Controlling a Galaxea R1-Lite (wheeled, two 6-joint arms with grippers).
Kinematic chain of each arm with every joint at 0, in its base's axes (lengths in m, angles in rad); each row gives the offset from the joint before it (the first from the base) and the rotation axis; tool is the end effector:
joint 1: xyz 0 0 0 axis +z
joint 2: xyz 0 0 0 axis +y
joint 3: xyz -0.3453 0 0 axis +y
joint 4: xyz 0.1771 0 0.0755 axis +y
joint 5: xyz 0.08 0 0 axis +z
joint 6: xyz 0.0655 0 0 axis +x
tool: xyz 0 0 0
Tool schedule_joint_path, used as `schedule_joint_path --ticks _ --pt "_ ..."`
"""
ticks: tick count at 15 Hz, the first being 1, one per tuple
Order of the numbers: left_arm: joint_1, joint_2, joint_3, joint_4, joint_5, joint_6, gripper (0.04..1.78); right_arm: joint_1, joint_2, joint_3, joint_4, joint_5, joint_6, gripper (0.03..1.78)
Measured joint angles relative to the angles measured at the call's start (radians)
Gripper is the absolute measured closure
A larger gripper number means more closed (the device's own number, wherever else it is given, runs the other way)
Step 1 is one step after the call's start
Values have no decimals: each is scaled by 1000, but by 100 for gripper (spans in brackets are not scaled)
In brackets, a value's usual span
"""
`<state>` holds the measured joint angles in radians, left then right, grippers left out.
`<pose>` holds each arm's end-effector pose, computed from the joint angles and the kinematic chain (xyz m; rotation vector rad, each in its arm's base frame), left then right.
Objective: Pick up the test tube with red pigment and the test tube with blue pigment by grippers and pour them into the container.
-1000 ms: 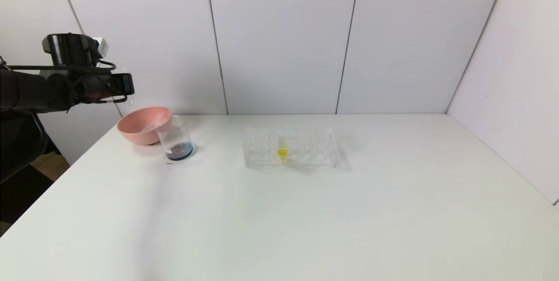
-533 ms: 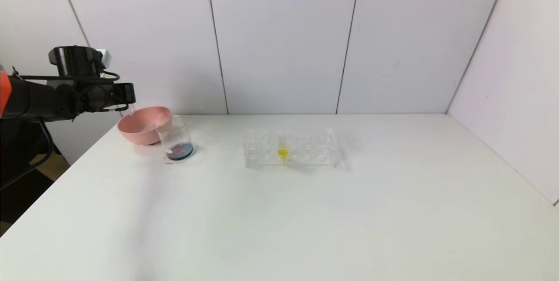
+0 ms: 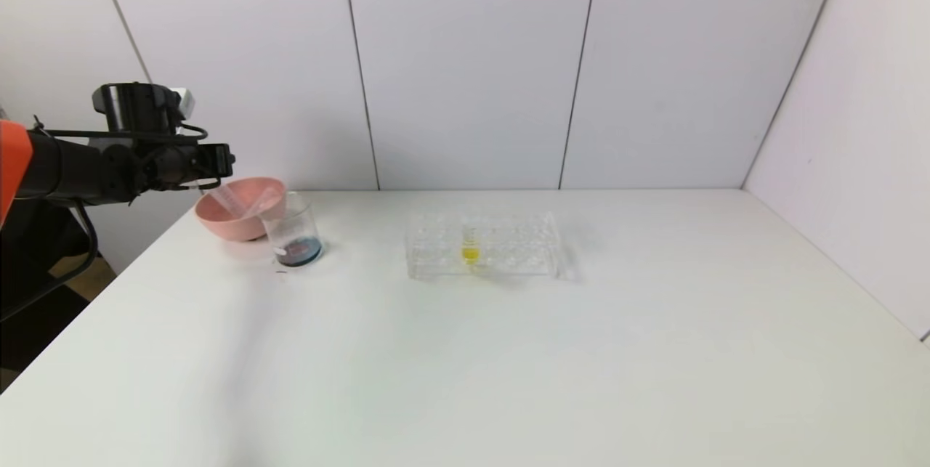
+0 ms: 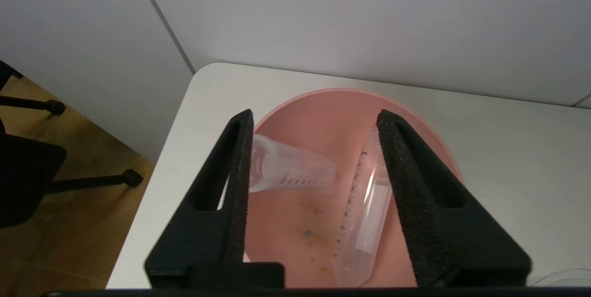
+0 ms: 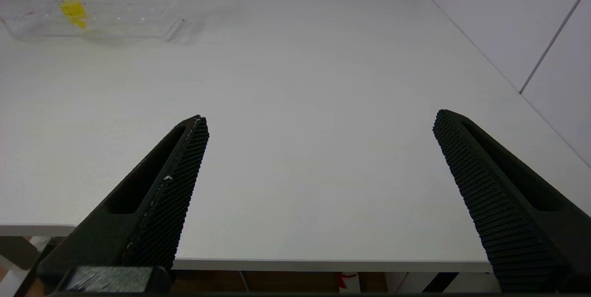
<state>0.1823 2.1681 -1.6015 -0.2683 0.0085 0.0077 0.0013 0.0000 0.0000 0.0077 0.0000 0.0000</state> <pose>0.5145 0.0954 0.2114 -0.0183 0.2983 0.1882 -0.0227 0.0000 0.0744 0.0000 0.0077 0.0013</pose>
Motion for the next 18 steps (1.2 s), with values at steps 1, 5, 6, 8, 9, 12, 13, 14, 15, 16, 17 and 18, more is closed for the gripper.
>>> schedule_joint_path --ticks 1,5,6,8,9,12,13,14,15,16,17,18 --pt "1 0 2 -1 0 0 64 0 0 0 0 0 0 4" --pt "1 -6 11 -29 0 1 15 0 0 0 0 0 0 4" --pt "2 -10 14 -29 0 1 10 0 0 0 0 0 0 4" --pt "2 -26 24 -30 0 5 5 0 0 0 0 0 0 4" --pt "0 -37 32 -36 1 13 5 0 0 0 0 0 0 4" --pt "-9 -95 81 -62 0 18 6 0 0 0 0 0 0 4" --pt "-12 -123 98 -66 1 19 6 0 0 0 0 0 0 4" --pt "-17 -156 119 -67 1 22 6 0 0 0 0 0 0 4" --pt "-25 -195 144 -67 0 32 6 0 0 0 0 0 0 4" --pt "-34 -232 170 -67 -2 45 6 0 0 0 0 0 0 4" --pt "-46 -275 202 -67 -3 57 6 0 0 0 0 0 0 4" --pt "-62 -314 235 -66 -3 65 6 0 0 0 0 0 0 4"
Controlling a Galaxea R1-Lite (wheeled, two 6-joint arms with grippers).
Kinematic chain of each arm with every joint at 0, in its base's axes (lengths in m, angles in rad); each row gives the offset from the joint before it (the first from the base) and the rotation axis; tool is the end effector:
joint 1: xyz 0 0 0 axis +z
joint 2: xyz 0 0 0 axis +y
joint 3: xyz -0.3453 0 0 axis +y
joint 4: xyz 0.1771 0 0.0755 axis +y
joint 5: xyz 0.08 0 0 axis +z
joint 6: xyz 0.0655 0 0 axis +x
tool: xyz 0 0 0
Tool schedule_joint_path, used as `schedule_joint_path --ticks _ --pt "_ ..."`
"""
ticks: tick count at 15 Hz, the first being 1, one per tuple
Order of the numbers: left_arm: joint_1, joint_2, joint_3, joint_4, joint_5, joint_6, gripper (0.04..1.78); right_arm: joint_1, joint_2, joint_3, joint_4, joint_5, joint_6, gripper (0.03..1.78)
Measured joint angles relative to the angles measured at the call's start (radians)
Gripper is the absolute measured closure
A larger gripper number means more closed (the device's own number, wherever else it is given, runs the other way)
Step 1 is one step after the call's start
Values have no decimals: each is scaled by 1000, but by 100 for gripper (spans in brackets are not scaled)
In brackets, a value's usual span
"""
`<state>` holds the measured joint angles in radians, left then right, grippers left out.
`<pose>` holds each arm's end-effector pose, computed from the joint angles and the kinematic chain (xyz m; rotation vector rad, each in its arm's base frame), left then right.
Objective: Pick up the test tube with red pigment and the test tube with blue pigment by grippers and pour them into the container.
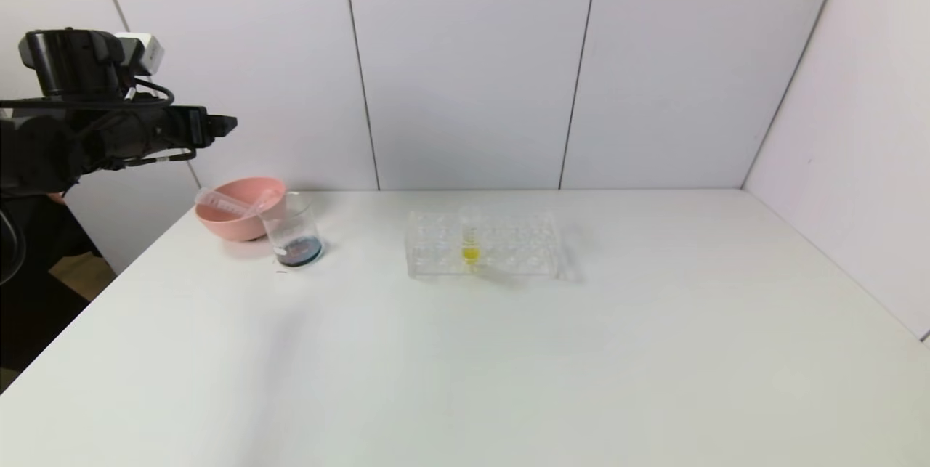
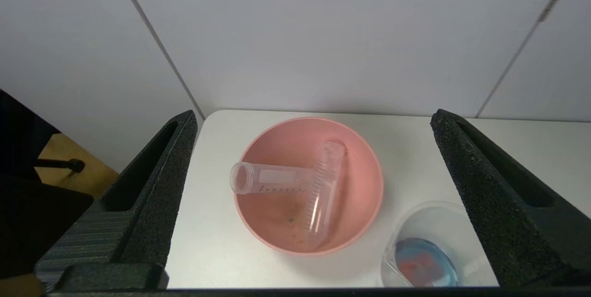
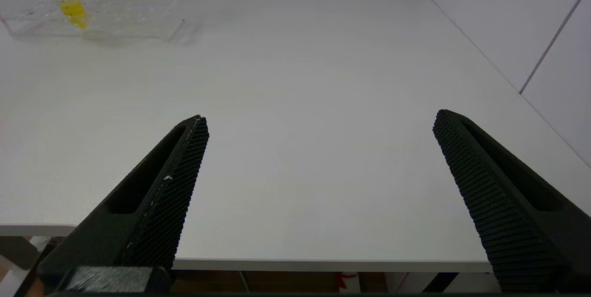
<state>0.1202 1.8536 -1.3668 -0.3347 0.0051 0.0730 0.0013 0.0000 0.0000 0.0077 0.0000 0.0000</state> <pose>0.4289 0.0521 0.2934 0.0640 0.1564 0.1195 -0.0227 0.0000 0.0744 0.0000 0.0077 0.0013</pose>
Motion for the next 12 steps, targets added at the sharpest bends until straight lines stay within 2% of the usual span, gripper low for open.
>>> schedule_joint_path --ticks 8,10,12 --pt "-127 -402 233 17 -17 41 6 0 0 0 0 0 0 4" --pt "-139 -518 287 46 -40 63 6 0 0 0 0 0 0 4" --pt "-144 -647 320 134 -70 109 6 0 0 0 0 0 0 4"
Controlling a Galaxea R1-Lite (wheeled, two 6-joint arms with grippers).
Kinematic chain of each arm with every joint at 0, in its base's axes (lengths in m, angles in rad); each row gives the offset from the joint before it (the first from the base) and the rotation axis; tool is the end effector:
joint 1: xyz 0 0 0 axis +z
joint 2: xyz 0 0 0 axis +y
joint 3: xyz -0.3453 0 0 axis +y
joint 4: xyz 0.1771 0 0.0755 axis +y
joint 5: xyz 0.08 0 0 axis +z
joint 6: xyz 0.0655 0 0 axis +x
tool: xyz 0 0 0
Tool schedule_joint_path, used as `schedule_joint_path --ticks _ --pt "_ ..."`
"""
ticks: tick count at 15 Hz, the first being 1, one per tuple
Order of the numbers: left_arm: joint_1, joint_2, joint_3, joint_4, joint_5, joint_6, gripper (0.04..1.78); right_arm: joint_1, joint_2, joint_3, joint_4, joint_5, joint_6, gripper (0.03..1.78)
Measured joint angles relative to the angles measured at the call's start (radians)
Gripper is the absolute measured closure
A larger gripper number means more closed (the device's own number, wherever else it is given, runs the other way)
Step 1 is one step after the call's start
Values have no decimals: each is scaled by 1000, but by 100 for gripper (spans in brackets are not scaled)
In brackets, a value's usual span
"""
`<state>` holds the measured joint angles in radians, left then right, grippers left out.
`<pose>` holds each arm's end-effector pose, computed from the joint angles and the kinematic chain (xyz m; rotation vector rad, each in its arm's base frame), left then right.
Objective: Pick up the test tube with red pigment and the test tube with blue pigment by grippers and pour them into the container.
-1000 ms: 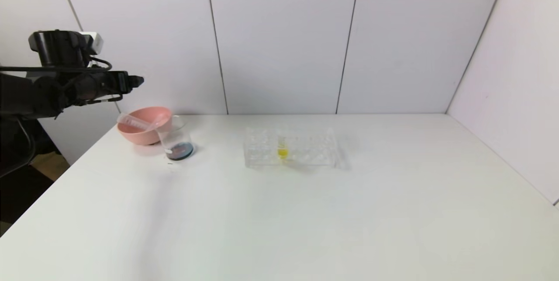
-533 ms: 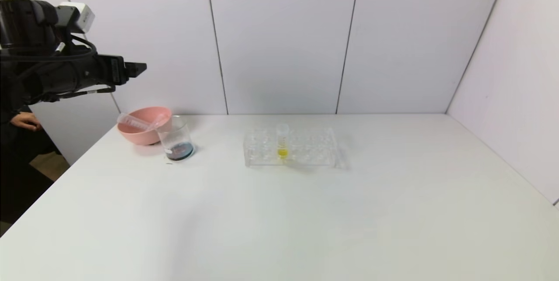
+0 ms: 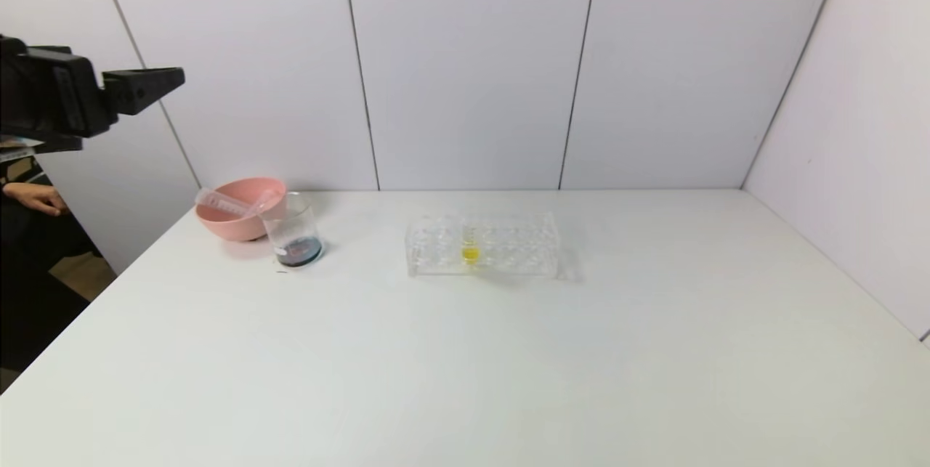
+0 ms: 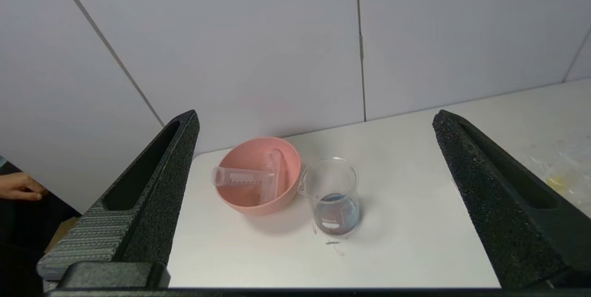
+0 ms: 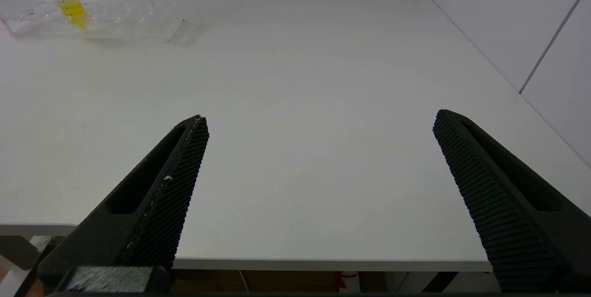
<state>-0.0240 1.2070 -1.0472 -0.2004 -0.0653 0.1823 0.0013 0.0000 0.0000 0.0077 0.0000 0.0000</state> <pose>0.2091 -0.0093 0.3750 0.1830 -0.0486 -0.0853 -0.0227 0.0000 0.0744 0.0000 0.0077 0.0013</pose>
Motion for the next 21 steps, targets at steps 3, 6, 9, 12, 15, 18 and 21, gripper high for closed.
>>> schedule_joint_path --ticks 3,6,9,12,15,18,21 --pt "-2 -202 26 210 -46 114 6 0 0 0 0 0 0 4" --pt "-2 -430 88 365 -67 247 6 0 0 0 0 0 0 4" --pt "3 -672 214 415 -85 346 6 0 0 0 0 0 0 4" --pt "15 -893 402 424 -133 376 6 0 0 0 0 0 0 4" --pt "27 -1044 603 424 -153 354 6 0 0 0 0 0 0 4" --pt "28 -1154 769 419 -154 291 6 0 0 0 0 0 0 4" --pt "28 -1196 864 389 -153 267 6 0 0 0 0 0 0 4"
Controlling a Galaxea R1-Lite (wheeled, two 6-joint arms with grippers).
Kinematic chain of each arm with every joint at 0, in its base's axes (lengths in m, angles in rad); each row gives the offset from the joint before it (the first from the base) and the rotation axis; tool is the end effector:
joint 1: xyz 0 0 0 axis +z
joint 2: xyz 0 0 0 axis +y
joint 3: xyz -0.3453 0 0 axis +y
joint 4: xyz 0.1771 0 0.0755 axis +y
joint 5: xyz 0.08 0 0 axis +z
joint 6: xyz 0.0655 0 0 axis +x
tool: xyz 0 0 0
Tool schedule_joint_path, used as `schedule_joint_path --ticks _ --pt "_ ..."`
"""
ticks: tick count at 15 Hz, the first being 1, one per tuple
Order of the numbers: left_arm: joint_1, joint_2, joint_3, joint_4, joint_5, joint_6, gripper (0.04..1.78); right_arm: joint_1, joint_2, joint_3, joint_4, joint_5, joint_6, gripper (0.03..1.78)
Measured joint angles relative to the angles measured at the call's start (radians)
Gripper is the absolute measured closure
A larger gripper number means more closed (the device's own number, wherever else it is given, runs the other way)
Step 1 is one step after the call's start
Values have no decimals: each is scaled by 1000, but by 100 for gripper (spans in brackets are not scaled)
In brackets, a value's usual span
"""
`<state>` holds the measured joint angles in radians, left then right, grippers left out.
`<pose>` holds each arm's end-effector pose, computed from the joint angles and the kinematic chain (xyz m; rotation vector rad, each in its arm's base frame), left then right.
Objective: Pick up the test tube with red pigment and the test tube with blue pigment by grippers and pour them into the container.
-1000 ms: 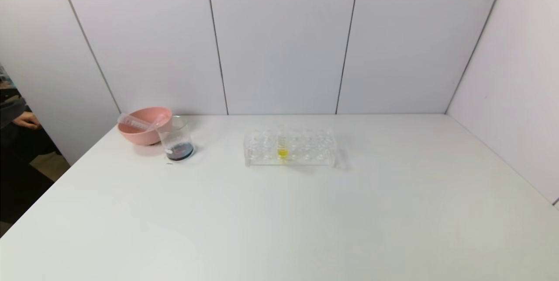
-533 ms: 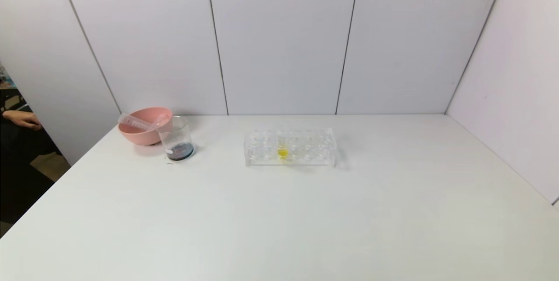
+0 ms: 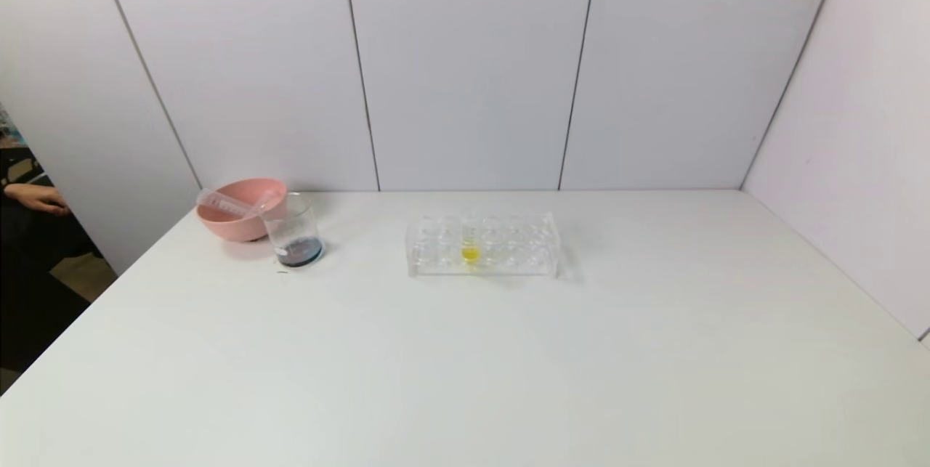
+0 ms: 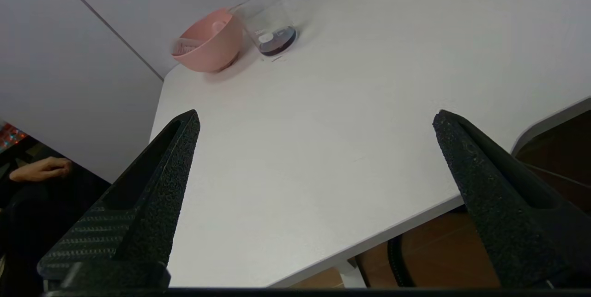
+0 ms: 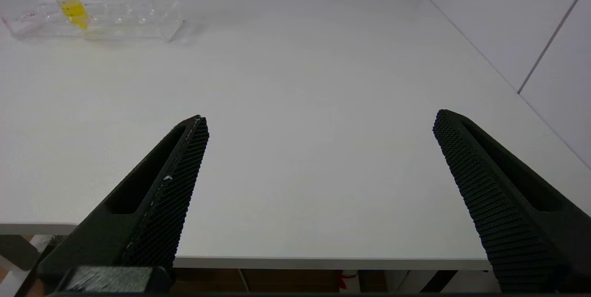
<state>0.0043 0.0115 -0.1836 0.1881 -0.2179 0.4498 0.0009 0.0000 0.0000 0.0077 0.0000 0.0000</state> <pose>-0.0397 -0.0143 0.1064 0.4463 -0.0324 -0.2135 -0.0227 0.0000 0.0744 0.0000 0.0077 0.0009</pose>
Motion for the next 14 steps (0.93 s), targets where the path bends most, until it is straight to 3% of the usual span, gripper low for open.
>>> schedule_joint_path --ticks 6,10,14 --pt "1 -14 88 -61 17 -78 6 1 0 0 0 0 0 4" --pt "1 -14 146 -119 205 -366 6 0 0 0 0 0 0 4" --pt "1 -14 181 -189 218 -423 6 0 0 0 0 0 0 4"
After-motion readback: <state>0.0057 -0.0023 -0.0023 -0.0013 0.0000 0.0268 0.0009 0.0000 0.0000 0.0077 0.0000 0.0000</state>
